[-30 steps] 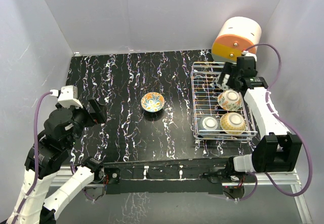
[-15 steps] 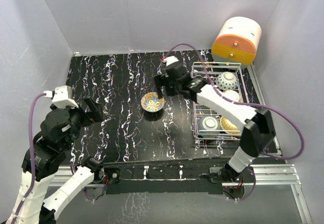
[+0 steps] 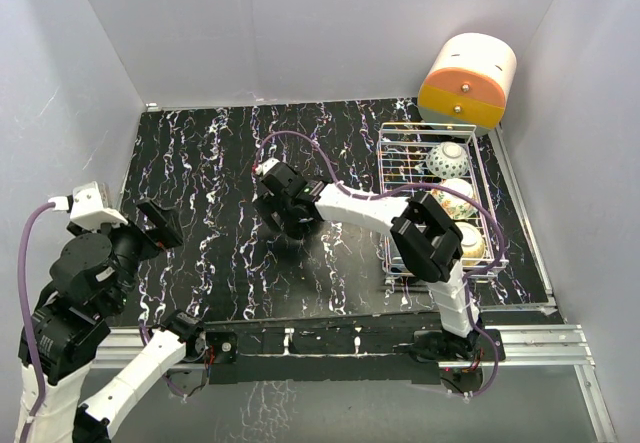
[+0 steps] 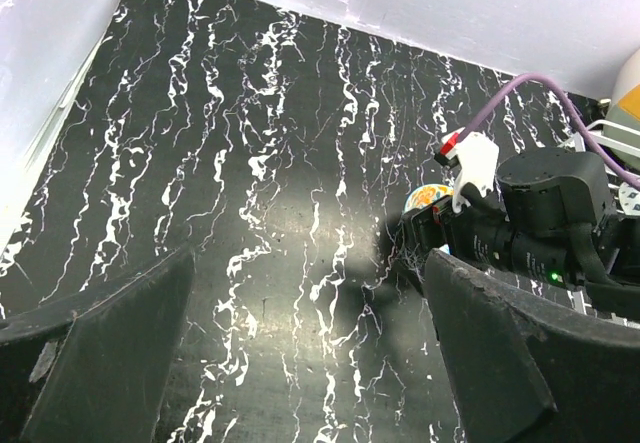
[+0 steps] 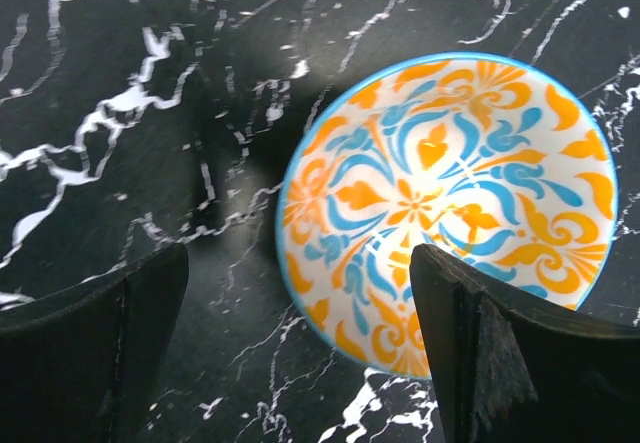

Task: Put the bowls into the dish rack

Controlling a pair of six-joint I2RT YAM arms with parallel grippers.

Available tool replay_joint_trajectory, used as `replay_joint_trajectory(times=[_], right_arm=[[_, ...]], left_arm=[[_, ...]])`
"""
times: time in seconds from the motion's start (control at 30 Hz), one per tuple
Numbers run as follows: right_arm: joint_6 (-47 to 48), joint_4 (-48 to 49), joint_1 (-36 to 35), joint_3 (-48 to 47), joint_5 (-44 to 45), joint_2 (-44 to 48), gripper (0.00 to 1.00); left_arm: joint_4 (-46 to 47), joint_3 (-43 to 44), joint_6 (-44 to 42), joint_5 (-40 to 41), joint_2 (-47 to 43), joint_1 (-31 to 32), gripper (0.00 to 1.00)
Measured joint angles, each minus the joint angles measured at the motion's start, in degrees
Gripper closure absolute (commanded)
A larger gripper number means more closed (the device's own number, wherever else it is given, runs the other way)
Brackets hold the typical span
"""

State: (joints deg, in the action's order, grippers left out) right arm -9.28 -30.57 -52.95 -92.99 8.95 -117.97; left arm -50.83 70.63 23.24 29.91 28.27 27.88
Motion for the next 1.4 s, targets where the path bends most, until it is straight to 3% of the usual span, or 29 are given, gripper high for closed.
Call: replay_joint_trajectory(times=[0.23,0.53,0.7,0.73,0.8,0.83,0.97,1.17,1.4], right_arm=[[1.9,-0.5,0.9,-2.3,4.5,-3.5,0.16],[3.4,-0.5,0.5,-3.2,7.4,-5.7,0.46],[3.4,-0.5,0.3,-3.3,7.5,-6.0,0.55],[3.4,-0.5,0.2,-3.3,7.4,-6.1,0.6],[3.4,-0.5,0.1,-3.3,7.1,-6.3,0.81],[3.5,-0.5,0.1,-3.3,7.1,-6.4,0.86],[4.0,0.0,-0.1,-4.0,9.4,-6.6,0.91],[3.1,0.0,0.1,-4.4,9.2,-6.3,0.92],[-1.2,1.8,0.6,0.2,-0.5,1.0,0.92]], left_arm=[[-1.2,0.9,0.0,1.2,0.0,0.0,0.03],[-2.0,0.9,0.2,1.2,-0.1,0.0,0.03],[-2.0,0.9,0.5,1.2,-0.4,0.0,0.03],[-2.1,0.9,0.5,1.2,-0.5,0.0,0.03],[-2.2,0.9,0.7,1.3,-0.7,0.0,0.03],[-2.3,0.9,0.8,1.3,-0.8,0.0,0.03],[-2.5,0.9,1.2,1.4,-1.2,0.0,0.03],[-3.0,0.9,1.3,2.0,-1.4,0.0,0.03],[-2.8,0.5,1.4,2.0,-1.4,0.0,0.03]])
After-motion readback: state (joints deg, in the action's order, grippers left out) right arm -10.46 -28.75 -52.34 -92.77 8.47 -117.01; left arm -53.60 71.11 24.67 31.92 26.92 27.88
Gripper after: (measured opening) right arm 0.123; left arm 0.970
